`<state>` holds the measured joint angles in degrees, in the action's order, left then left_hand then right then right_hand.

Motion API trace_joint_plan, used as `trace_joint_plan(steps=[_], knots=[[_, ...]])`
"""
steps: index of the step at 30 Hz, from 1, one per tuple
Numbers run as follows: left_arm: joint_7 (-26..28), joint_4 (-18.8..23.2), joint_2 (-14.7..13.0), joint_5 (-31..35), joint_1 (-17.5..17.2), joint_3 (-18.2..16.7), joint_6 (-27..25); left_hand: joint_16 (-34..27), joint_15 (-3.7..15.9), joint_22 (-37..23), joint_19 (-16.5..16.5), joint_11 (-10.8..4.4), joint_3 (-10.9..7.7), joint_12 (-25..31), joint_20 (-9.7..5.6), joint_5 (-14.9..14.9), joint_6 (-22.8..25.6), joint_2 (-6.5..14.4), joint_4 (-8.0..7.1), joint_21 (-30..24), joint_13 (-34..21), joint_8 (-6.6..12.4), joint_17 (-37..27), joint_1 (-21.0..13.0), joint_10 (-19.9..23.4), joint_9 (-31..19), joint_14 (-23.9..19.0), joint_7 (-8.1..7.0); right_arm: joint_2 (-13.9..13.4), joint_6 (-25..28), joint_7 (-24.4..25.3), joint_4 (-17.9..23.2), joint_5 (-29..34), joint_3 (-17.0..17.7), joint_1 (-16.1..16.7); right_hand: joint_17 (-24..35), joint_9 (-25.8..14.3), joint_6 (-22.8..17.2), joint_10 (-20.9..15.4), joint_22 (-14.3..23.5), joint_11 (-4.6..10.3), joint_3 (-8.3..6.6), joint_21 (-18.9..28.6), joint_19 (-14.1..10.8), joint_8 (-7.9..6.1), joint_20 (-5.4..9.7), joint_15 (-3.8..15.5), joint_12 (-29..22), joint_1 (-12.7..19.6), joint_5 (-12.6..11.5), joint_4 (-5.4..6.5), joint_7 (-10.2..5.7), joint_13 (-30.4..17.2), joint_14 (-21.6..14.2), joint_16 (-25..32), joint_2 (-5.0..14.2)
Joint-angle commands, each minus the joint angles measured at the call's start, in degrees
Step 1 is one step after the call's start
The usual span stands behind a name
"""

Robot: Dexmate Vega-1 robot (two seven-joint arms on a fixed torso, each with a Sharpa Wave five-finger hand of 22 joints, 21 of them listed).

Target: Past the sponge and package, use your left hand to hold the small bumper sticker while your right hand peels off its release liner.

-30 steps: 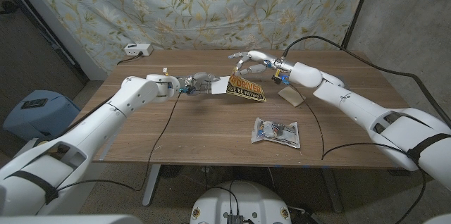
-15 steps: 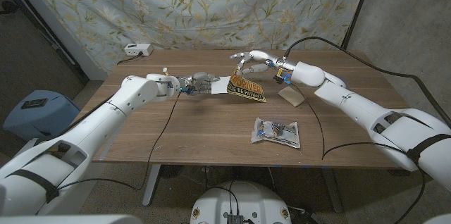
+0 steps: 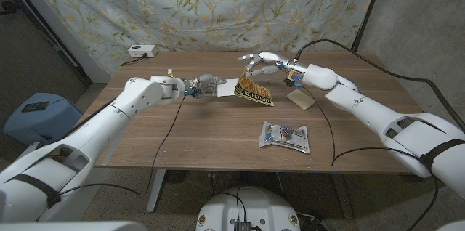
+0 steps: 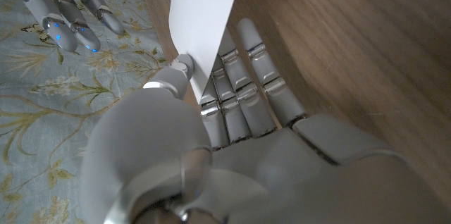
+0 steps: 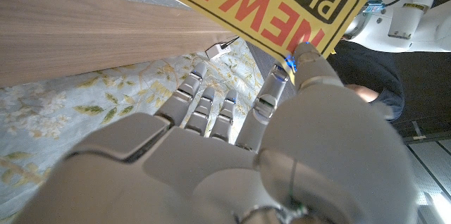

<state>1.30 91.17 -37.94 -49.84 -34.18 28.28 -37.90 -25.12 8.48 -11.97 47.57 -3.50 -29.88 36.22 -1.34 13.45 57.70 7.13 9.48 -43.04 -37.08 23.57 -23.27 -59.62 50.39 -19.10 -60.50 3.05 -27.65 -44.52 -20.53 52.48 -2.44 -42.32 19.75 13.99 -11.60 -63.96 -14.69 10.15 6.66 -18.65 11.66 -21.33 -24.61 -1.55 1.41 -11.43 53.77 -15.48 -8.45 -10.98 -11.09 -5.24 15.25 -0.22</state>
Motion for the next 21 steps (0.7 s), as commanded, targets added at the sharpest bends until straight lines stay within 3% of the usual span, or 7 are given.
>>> trace_joint_plan(steps=[1, 21], knots=[[0.0, 0.2, -0.1, 0.3, -0.2, 0.1, -0.1, 0.3, -0.02, 0.0, -0.2, -1.04, -0.57, -0.1, -0.15, -0.2, 0.4, 0.0, -0.07, -0.7, -0.3, 0.45, -0.2, -0.4, 1.4, -0.2, -0.6, 0.02, -0.9, 0.6, -0.6, 1.7, -1.0, 1.1, 1.0, 0.2, -0.3, -0.2, 0.2, 0.0, 0.08, 0.27, -0.1, -0.1, -0.41, 0.03, -0.08, 0.1, 0.2, -0.5, -0.12, -0.41, -0.1, 0.1, -0.1, -0.35], [-0.7, 0.0, -0.4, 0.6, 0.2, 0.3, -0.4, 0.7, 0.08, 0.1, -0.5, -0.98, -0.84, -0.4, -0.11, -0.2, 0.4, -0.1, -0.04, -1.6, -0.4, 0.49, -0.6, -0.3, 1.6, -0.1, -0.6, -0.04, -2.1, 1.6, -2.1, 3.6, -2.6, 2.1, 1.9, 0.3, -0.2, -0.2, 0.1, 0.0, 0.14, 0.43, -0.1, -0.2, -0.32, -0.08, -0.03, 0.1, 0.4, -0.8, -0.08, -0.36, -0.1, 0.1, 0.0, -0.24]])
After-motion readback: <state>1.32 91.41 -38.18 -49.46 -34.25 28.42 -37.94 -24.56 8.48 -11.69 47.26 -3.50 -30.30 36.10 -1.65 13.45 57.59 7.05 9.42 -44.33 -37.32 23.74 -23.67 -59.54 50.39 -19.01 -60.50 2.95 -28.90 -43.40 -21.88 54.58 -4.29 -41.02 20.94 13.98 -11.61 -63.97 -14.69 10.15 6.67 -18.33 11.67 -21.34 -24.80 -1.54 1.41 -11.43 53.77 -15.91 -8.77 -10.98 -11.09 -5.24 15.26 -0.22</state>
